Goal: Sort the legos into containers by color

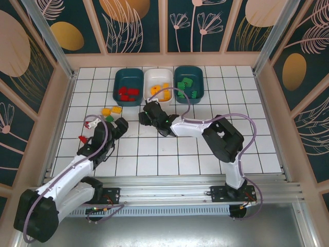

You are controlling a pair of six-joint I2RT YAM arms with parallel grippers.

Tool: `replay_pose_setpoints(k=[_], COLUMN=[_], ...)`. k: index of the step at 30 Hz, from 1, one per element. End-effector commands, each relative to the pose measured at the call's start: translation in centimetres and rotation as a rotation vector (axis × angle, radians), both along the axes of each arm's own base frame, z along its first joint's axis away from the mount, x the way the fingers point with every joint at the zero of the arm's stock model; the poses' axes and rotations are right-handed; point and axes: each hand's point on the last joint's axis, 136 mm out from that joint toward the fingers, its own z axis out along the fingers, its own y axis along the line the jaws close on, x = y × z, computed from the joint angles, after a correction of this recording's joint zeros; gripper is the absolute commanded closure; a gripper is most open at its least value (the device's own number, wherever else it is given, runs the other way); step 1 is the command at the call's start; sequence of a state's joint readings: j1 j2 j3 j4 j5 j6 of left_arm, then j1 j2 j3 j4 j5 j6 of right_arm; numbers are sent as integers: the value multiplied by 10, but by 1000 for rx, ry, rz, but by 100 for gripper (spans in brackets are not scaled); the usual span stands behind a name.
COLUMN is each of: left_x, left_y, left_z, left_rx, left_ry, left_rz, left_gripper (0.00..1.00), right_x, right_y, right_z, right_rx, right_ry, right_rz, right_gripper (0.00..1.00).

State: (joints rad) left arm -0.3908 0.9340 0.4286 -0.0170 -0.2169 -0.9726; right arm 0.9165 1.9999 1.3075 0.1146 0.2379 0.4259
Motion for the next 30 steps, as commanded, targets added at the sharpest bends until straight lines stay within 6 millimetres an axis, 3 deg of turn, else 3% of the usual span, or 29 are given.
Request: replay_pose_setpoints(k=[1,5,16,30], left_x=[8,5,1,3], left_y=[-7,-2,5,7], left_z=[5,-3,-6,-12], left_rx=[-8,5,0,14], left_ry=[-6,10,8,22], left_rz=[-36,-22,-9,-10], left_gripper=[2,1,2,1], right_x=[1,3,21,18], right_y=[14,20,18,51], right_z=[-13,-29,-52,-68], right_rx=[19,4,-33,-40], right_ry=[30,73,93,109], right_rz=[43,60,39,150], right_gripper=[38,32,30,34])
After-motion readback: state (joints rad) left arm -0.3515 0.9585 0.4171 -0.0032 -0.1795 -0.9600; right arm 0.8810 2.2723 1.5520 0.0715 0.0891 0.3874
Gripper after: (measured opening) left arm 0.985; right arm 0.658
